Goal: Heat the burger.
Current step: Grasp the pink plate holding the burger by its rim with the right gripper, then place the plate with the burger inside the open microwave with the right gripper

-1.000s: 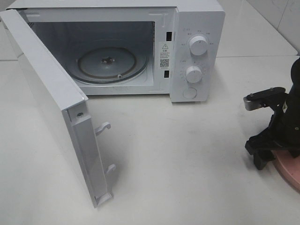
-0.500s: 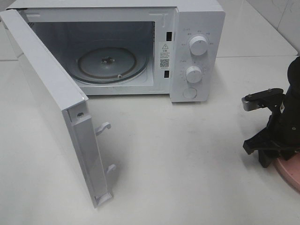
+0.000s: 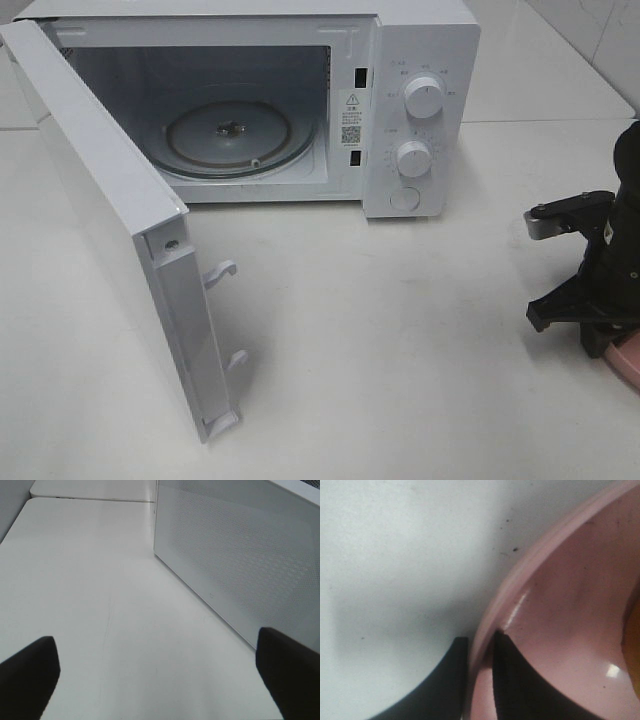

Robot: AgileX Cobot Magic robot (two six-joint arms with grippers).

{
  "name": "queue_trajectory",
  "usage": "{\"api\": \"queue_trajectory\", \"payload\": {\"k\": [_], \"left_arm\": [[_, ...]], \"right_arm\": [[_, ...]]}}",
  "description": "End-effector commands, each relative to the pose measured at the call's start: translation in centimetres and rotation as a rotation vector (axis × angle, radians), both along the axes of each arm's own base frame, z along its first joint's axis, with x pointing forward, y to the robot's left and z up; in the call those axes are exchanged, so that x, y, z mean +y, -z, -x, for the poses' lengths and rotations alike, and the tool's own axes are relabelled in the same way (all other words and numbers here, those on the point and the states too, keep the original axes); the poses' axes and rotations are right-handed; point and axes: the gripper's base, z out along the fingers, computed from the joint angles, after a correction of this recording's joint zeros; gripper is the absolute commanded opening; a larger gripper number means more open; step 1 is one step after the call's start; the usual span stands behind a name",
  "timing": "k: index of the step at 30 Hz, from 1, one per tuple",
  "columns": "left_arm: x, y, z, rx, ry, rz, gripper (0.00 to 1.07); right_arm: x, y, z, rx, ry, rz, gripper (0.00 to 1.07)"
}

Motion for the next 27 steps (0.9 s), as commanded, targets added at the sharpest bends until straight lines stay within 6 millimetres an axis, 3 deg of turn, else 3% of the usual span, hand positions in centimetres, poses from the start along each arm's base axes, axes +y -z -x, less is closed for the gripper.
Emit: {"api": "queue_trajectory", "payload": {"k": [1, 7, 18, 27], "left_arm": [[0.0, 0.0, 0.3, -0.019, 0.004, 0.0, 1.0], [0.0, 0.0, 0.3, -0.019, 0.004, 0.0, 1.0], [0.0, 0.0, 0.3, -0.019, 0.004, 0.0, 1.0], [0.0, 0.0, 0.3, -0.019, 0.004, 0.0, 1.0]], "right_arm": [[-0.3, 0.3, 0.4, 0.026, 0.027, 0.03, 0.0], [0.5, -1.6, 0.7, -0.029, 0.002, 0.13, 0.0], [1.6, -2.0, 1.3, -0.04, -0.039, 0.271, 0.0], [2.2, -2.9, 3.1, -0.074, -0.071, 0.297, 0.0]]}}
